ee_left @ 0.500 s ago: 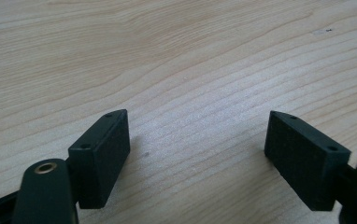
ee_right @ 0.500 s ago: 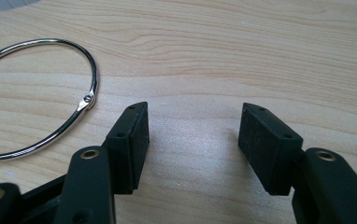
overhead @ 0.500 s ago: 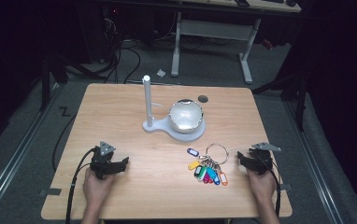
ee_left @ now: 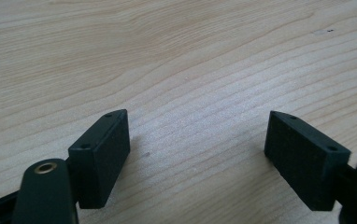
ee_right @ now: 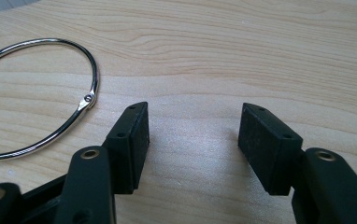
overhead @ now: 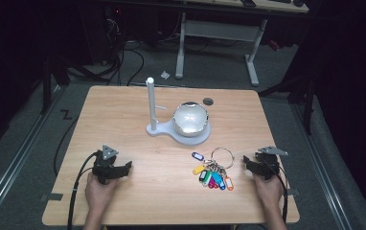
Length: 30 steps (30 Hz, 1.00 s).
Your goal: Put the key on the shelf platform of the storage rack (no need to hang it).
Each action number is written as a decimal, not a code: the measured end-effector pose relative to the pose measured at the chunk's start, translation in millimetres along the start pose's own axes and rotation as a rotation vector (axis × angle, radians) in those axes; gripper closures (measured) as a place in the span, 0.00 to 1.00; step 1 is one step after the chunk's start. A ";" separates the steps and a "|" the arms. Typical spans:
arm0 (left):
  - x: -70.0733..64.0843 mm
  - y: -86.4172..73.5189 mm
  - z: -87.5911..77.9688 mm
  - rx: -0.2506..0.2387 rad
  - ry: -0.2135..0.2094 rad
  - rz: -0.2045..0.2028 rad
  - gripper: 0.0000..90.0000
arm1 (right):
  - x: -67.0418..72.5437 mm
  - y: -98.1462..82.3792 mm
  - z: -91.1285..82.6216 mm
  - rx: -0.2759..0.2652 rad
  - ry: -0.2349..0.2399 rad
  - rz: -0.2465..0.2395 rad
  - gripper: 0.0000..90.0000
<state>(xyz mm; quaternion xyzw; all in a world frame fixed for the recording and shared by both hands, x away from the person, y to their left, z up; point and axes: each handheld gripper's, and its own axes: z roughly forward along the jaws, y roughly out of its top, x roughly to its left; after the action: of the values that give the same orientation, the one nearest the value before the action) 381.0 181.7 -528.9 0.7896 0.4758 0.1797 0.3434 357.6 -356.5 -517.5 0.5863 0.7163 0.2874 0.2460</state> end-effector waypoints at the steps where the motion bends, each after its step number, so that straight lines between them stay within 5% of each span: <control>1: 0.0 0.0 0.0 0.000 0.000 0.000 0.25 | -0.1 0.0 0.0 0.000 -0.001 0.000 0.49; 30: 0.2 0.1 0.0 0.000 0.000 -0.001 0.25 | 1.6 -0.4 -0.4 -0.001 -0.003 0.001 0.47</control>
<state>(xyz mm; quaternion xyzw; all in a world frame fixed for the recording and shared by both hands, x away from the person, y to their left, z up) 381.1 181.8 -528.9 0.7894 0.4760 0.1795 0.3436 356.7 -355.1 -517.5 0.5871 0.7155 0.2871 0.2470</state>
